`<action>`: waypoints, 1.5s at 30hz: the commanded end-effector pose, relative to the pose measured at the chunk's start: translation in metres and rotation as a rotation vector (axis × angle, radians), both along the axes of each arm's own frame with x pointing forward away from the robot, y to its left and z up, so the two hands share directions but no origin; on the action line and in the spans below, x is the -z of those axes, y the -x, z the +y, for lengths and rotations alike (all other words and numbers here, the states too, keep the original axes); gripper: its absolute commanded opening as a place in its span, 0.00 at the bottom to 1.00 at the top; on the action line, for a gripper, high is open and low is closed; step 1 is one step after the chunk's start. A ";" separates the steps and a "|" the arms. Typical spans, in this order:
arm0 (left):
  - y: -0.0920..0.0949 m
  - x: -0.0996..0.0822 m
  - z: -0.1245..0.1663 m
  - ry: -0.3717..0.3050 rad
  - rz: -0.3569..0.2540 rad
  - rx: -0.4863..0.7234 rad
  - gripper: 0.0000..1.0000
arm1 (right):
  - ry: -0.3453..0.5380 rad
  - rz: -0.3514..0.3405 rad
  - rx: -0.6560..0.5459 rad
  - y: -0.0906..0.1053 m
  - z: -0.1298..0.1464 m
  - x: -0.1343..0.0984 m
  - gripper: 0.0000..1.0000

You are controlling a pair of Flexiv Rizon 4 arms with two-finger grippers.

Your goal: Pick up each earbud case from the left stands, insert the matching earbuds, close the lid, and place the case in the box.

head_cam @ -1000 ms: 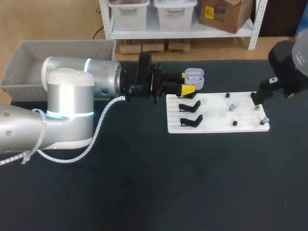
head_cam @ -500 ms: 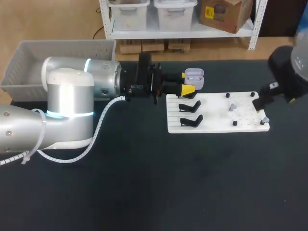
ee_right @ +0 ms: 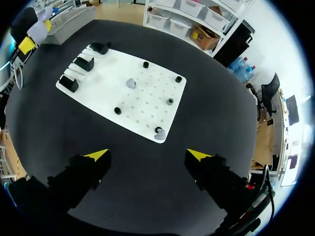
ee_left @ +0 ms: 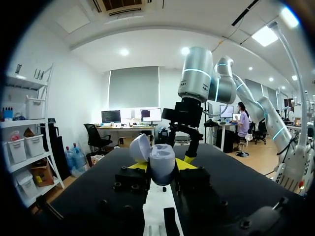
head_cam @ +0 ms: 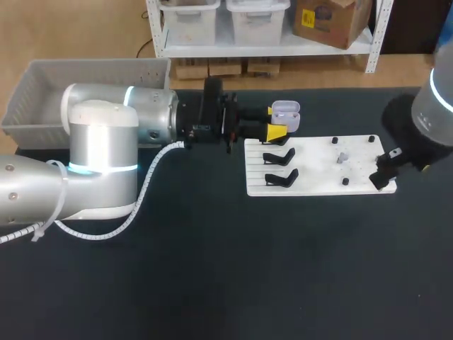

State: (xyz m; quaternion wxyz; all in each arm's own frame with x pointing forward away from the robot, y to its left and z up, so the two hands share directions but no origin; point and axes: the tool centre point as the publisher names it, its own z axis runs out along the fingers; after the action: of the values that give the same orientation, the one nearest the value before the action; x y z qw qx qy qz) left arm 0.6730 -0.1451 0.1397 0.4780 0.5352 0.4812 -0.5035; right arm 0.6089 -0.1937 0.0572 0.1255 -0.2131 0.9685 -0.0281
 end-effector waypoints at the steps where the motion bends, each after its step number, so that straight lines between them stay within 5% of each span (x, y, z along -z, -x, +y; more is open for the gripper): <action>1: 0.001 0.001 0.000 0.003 -0.003 -0.003 0.00 | 0.006 0.030 -0.003 -0.012 0.001 0.009 1.00; 11: 0.001 0.001 0.000 0.003 -0.003 -0.003 0.00 | 0.018 0.045 -0.020 -0.021 0.001 0.019 1.00; 13: 0.001 0.001 0.000 0.003 -0.003 -0.003 0.00 | 0.019 0.054 -0.023 -0.022 0.000 0.022 0.89; 15: 0.001 0.001 0.000 0.003 -0.003 -0.003 0.00 | 0.018 0.058 -0.022 -0.023 -0.001 0.024 0.65; 17: 0.001 0.001 0.000 0.003 -0.003 -0.003 0.00 | 0.017 0.062 -0.021 -0.023 -0.002 0.026 0.58; 45: 0.001 0.001 0.000 0.003 -0.003 -0.003 0.00 | 0.015 0.075 0.009 -0.034 -0.006 0.042 0.47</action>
State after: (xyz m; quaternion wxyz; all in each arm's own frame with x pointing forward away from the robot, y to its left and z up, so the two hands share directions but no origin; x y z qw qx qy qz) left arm 0.6730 -0.1451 0.1397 0.4780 0.5352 0.4812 -0.5035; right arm 0.6400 -0.2010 0.0166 0.0886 -0.2112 0.9730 -0.0280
